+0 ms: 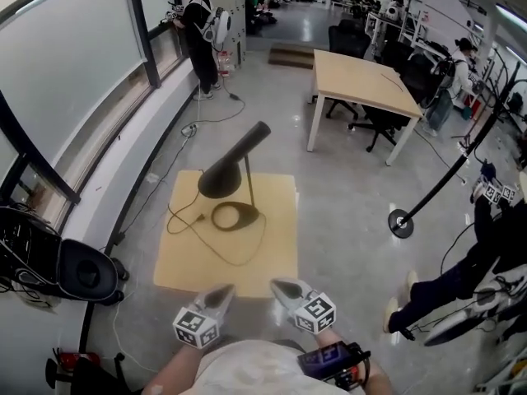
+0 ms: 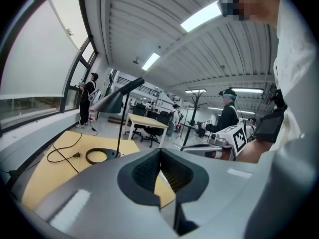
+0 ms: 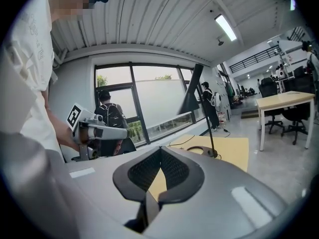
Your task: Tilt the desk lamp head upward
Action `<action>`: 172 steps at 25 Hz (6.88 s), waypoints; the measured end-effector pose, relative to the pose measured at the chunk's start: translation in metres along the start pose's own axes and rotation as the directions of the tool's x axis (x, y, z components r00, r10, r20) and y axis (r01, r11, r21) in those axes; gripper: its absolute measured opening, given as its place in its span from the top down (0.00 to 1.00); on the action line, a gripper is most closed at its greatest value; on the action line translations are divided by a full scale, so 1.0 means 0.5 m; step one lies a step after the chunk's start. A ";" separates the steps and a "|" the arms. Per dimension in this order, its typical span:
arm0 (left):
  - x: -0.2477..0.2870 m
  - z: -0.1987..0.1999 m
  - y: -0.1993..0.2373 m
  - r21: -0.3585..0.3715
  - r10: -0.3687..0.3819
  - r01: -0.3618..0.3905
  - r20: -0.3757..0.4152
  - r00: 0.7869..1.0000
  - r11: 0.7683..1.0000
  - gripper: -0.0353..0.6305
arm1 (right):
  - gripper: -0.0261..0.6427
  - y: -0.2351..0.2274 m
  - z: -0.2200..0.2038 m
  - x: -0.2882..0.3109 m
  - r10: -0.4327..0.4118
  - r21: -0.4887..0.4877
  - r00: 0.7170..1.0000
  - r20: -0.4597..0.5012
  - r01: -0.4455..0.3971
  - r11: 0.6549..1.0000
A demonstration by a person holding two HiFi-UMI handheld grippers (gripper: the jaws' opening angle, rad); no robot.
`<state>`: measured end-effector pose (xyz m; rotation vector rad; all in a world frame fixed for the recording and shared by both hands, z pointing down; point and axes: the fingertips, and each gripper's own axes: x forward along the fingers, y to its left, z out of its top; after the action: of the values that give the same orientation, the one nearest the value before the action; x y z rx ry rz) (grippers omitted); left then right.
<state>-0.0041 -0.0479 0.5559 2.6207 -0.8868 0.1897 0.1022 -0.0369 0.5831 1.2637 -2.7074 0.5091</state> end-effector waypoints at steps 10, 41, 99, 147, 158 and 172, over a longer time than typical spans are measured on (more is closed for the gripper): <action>0.053 0.029 0.040 0.007 0.058 -0.058 -0.011 0.998 0.998 0.94 | 0.94 -0.072 0.004 0.019 0.024 0.016 1.000 -0.007 -0.024 1.000; 0.185 0.165 0.264 0.013 -0.197 0.197 0.002 0.980 0.980 0.94 | 0.94 -0.193 0.150 0.150 -0.263 -0.149 0.964 -0.031 0.256 0.955; 0.261 0.211 0.432 -0.122 0.074 -0.065 0.070 0.995 0.990 0.93 | 0.51 -0.368 0.637 0.365 -0.591 -0.799 0.708 -0.387 -0.577 -0.167; 0.295 0.303 0.497 -0.275 0.132 -0.091 0.134 0.982 0.957 0.66 | 0.62 -0.411 0.605 0.354 -0.686 -0.843 0.647 -0.333 -0.531 -0.092; 0.266 0.380 0.519 -0.160 0.166 -0.139 0.173 0.971 0.977 0.66 | 0.62 -0.413 0.594 0.345 -0.651 -0.864 0.637 -0.411 -0.501 0.056; 0.219 0.505 0.532 -0.049 0.203 -0.197 0.285 0.937 0.979 0.67 | 0.62 -0.418 0.570 0.347 -0.615 -0.875 0.629 -0.475 -0.415 0.251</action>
<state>-0.0770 -0.4014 0.4282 2.5768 -1.2483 -0.1551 0.1609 -0.3857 0.4101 0.5392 -1.4426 -0.5778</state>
